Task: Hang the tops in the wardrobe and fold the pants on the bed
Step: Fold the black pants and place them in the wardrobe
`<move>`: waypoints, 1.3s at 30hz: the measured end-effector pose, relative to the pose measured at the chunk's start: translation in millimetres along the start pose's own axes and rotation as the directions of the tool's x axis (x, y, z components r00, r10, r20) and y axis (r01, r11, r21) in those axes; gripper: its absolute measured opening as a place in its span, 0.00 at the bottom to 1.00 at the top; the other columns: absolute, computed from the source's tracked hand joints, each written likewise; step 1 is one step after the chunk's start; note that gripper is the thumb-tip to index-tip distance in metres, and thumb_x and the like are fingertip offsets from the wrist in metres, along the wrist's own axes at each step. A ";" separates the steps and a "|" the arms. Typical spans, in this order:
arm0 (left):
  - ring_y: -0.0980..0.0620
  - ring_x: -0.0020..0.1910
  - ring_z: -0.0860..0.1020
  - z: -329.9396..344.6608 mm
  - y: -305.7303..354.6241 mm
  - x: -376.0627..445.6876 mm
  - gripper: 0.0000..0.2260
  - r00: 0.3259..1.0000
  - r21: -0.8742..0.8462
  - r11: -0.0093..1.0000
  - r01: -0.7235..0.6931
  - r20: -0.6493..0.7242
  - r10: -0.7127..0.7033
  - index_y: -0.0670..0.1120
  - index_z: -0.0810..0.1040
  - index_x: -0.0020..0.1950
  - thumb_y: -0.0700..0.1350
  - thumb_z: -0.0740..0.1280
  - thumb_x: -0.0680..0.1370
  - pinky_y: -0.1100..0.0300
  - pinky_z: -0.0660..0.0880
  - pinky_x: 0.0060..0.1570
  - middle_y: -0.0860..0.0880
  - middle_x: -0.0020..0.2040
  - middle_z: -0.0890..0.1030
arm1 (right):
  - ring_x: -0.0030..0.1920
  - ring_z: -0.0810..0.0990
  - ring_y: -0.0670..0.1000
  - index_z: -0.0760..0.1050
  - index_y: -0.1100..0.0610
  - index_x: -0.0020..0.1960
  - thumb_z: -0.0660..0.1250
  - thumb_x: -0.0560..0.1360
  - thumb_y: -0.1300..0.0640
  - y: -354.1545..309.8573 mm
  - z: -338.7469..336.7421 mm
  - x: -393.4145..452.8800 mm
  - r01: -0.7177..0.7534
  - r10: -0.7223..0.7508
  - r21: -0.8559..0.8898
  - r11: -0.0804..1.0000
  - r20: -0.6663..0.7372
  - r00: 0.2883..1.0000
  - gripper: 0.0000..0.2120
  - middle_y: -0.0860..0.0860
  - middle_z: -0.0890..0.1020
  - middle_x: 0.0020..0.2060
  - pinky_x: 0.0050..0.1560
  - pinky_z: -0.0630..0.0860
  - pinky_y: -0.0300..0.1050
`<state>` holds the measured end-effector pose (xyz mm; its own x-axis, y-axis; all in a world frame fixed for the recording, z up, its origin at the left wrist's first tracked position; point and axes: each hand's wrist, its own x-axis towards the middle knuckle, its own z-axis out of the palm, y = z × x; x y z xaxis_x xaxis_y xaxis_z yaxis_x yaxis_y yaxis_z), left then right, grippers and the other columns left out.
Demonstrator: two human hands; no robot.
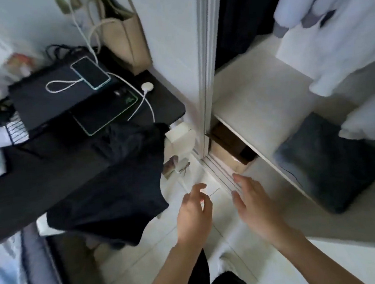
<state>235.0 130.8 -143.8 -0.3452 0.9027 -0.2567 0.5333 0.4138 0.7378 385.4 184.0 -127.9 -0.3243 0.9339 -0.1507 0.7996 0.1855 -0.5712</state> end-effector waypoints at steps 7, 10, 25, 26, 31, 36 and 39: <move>0.54 0.50 0.77 -16.2 -31.4 -129.6 0.12 0.885 -0.255 0.936 0.244 -0.335 -0.323 0.55 0.73 0.61 0.43 0.60 0.80 0.60 0.73 0.48 0.53 0.46 0.80 | 0.61 0.74 0.49 0.67 0.55 0.70 0.60 0.80 0.55 -41.4 29.6 -46.9 0.366 -0.363 0.025 0.930 0.204 0.909 0.19 0.49 0.75 0.62 0.56 0.70 0.38; 0.53 0.49 0.78 -22.7 -47.0 -178.9 0.12 0.778 -0.337 0.897 0.286 -0.465 -0.423 0.53 0.74 0.61 0.42 0.61 0.80 0.55 0.75 0.51 0.54 0.44 0.80 | 0.63 0.72 0.49 0.67 0.56 0.69 0.59 0.80 0.55 -62.6 41.4 -73.7 0.486 -0.477 0.056 0.872 0.317 0.820 0.18 0.49 0.75 0.62 0.57 0.67 0.36; 0.53 0.44 0.77 -68.8 -142.7 -330.0 0.09 0.470 -0.576 0.743 0.341 -0.580 -0.665 0.52 0.75 0.58 0.44 0.62 0.79 0.54 0.76 0.49 0.55 0.41 0.79 | 0.68 0.69 0.61 0.60 0.67 0.72 0.59 0.80 0.49 -195.9 123.3 -83.6 0.284 -0.305 0.113 0.952 0.280 0.910 0.28 0.62 0.70 0.68 0.67 0.66 0.53; 0.53 0.43 0.77 -80.8 -148.5 -323.3 0.09 0.510 -0.552 0.762 0.339 -0.573 -0.641 0.51 0.76 0.58 0.44 0.62 0.79 0.54 0.76 0.48 0.55 0.40 0.78 | 0.68 0.69 0.61 0.60 0.67 0.72 0.59 0.80 0.49 -200.9 126.1 -74.0 0.246 -0.267 0.108 0.963 0.286 0.920 0.29 0.62 0.70 0.69 0.67 0.66 0.54; 0.52 0.44 0.78 -134.2 -155.9 -259.4 0.08 0.612 -0.471 0.829 0.302 -0.571 -0.547 0.52 0.76 0.56 0.44 0.61 0.79 0.55 0.77 0.46 0.54 0.46 0.81 | 0.65 0.72 0.60 0.64 0.65 0.70 0.60 0.80 0.49 -216.5 121.2 -41.6 0.308 -0.320 0.088 0.947 0.218 0.922 0.25 0.60 0.73 0.66 0.65 0.69 0.54; 0.53 0.50 0.78 -174.3 -134.3 -166.5 0.10 0.653 -0.395 0.892 0.219 -0.620 -0.435 0.50 0.77 0.58 0.44 0.61 0.79 0.58 0.76 0.51 0.53 0.52 0.79 | 0.59 0.76 0.57 0.72 0.64 0.63 0.63 0.79 0.56 -223.2 99.6 -1.6 0.527 -0.529 0.047 0.848 0.096 0.843 0.16 0.58 0.78 0.57 0.59 0.72 0.50; 0.50 0.62 0.72 -190.6 -117.2 -114.0 0.14 0.672 -0.285 0.940 0.189 -0.660 -0.336 0.47 0.74 0.66 0.44 0.61 0.80 0.58 0.71 0.61 0.50 0.63 0.75 | 0.46 0.79 0.55 0.74 0.63 0.56 0.62 0.78 0.61 -222.7 82.9 24.6 0.629 -0.630 0.042 0.777 0.027 0.776 0.09 0.56 0.81 0.46 0.46 0.71 0.44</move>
<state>64.7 -43.1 -82.1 -0.9209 0.3897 -0.0077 0.2156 0.5259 0.8228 157.5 140.3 -71.3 -0.7689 0.5999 0.2211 0.3959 0.7183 -0.5722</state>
